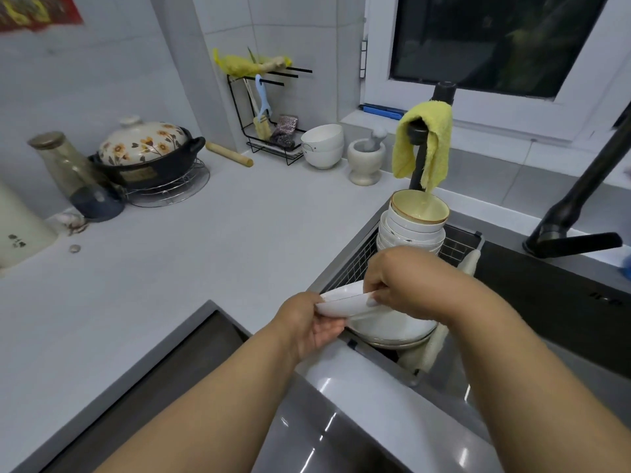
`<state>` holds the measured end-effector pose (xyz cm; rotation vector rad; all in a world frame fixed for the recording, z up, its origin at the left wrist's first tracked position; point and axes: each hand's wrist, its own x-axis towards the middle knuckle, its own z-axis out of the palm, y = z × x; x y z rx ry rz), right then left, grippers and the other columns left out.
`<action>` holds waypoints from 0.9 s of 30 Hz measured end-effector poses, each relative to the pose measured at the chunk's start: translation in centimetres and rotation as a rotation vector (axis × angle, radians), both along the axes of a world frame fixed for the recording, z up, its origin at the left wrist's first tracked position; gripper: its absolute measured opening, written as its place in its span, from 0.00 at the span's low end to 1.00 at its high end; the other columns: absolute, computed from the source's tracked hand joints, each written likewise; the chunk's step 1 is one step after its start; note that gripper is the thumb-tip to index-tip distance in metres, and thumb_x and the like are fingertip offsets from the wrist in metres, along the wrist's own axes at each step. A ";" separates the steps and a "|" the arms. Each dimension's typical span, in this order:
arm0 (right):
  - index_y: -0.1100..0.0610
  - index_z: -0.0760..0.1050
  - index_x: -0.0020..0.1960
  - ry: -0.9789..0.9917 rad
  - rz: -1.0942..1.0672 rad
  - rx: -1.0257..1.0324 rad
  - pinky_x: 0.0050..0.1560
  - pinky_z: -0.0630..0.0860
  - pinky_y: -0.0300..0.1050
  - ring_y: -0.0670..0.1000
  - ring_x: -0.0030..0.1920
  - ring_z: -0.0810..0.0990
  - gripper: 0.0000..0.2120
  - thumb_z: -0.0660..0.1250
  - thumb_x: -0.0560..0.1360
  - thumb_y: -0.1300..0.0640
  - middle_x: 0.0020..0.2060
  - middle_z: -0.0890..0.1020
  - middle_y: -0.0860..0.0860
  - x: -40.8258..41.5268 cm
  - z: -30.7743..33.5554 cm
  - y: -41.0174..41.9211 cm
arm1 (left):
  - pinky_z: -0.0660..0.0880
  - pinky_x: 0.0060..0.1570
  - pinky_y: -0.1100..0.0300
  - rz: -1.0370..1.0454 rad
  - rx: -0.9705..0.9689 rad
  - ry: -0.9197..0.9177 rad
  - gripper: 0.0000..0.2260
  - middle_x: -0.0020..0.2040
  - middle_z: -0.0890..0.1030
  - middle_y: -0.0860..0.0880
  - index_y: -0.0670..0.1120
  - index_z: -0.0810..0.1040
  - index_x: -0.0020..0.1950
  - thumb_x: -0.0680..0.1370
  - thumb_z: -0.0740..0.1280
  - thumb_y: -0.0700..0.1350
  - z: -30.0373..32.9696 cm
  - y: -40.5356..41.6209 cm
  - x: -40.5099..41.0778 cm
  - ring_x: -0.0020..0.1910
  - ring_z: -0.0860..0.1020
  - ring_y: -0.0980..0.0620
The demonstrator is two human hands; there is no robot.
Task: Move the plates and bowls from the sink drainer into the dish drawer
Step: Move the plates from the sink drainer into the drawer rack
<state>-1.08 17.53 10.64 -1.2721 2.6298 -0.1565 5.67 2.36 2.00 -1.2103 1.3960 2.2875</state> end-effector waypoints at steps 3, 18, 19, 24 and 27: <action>0.52 0.82 0.45 -0.075 0.041 -0.043 0.41 0.72 0.43 0.49 0.43 0.78 0.04 0.70 0.72 0.53 0.42 0.83 0.48 1.7 2.1 -1.4 | 0.76 0.21 0.63 0.063 -0.022 0.081 0.10 0.26 0.79 0.42 0.36 0.73 0.51 0.75 0.55 0.34 0.8 -1.1 1.9 0.22 0.79 0.49; 0.65 0.77 0.54 -0.587 -0.469 -0.601 0.49 0.79 0.52 0.56 0.41 0.79 0.28 0.59 0.77 0.38 0.46 0.82 0.61 11.2 2.2 -13.9 | 0.61 0.20 0.65 0.501 -0.340 0.277 0.10 0.26 0.74 0.46 0.40 0.76 0.49 0.81 0.56 0.41 2.2 -10.3 22.8 0.20 0.67 0.51; 0.62 0.77 0.55 -0.801 -0.474 -0.620 0.46 0.79 0.50 0.56 0.41 0.79 0.25 0.59 0.77 0.40 0.45 0.82 0.59 12.9 2.1 -14.8 | 0.61 0.20 0.65 0.534 -0.348 0.285 0.10 0.25 0.73 0.47 0.40 0.76 0.47 0.81 0.56 0.42 2.3 -10.6 24.7 0.20 0.66 0.51; 0.53 0.78 0.59 -1.297 -0.307 -0.557 0.33 0.76 0.42 0.52 0.37 0.77 0.17 0.58 0.76 0.50 0.45 0.79 0.54 20.5 1.1 -18.9 | 0.58 0.19 0.69 0.707 -0.353 0.262 0.14 0.20 0.68 0.48 0.43 0.72 0.38 0.82 0.55 0.43 2.2 -11.7 34.4 0.15 0.63 0.53; 0.56 0.76 0.57 -1.336 -0.241 -0.486 0.35 0.77 0.45 0.53 0.34 0.75 0.15 0.57 0.75 0.54 0.39 0.77 0.56 25.7 0.9 -21.1 | 0.55 0.21 0.70 0.803 -0.372 0.225 0.14 0.20 0.65 0.49 0.44 0.70 0.37 0.81 0.57 0.45 1.6 -12.2 40.5 0.15 0.61 0.54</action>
